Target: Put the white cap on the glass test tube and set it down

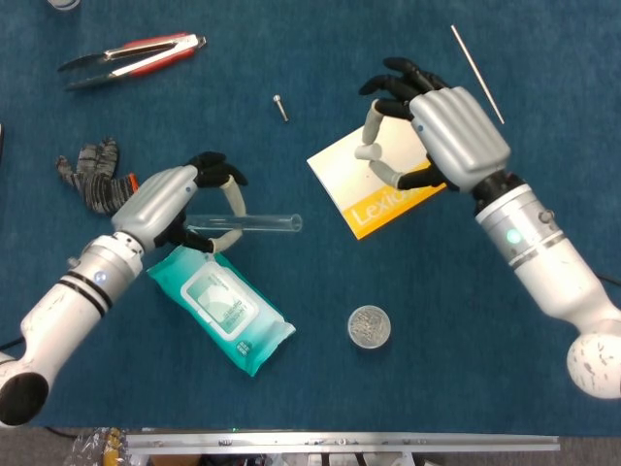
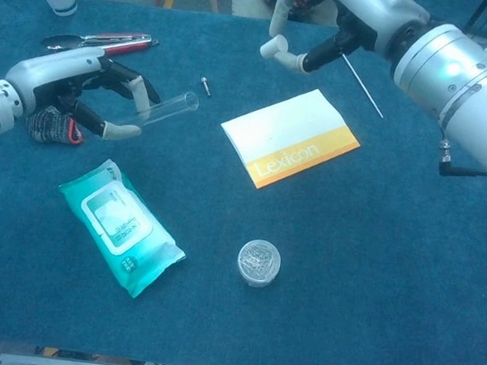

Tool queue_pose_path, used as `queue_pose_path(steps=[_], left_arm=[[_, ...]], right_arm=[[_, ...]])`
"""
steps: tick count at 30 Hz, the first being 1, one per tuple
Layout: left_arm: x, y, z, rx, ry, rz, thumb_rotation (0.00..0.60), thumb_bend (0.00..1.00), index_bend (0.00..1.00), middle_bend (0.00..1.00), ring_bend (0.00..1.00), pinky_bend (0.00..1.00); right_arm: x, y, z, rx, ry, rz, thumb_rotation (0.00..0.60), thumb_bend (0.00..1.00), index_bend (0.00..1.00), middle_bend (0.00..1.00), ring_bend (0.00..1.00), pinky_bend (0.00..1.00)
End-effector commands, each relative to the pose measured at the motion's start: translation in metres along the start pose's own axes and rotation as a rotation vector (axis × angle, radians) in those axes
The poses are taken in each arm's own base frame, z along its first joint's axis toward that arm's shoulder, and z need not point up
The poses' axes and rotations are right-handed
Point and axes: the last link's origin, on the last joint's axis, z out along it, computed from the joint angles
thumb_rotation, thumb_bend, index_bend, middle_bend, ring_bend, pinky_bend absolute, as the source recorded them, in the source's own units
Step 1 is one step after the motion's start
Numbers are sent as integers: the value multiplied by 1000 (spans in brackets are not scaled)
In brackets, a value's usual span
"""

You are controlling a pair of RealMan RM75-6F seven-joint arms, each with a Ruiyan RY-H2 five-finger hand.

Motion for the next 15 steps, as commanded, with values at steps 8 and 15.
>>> queue_pose_path(steps=[8, 15], left_arm=[[0, 11, 12, -7, -42, -80, 600, 296, 565, 269, 91, 140], [1, 13, 17, 0, -63, -115, 600, 296, 565, 268, 91, 140]], right_arm=[[5, -19, -1, 52, 13, 50, 600, 329, 631, 276, 89, 189], [4, -28, 0, 65, 10, 81, 600, 328, 631, 276, 89, 189]])
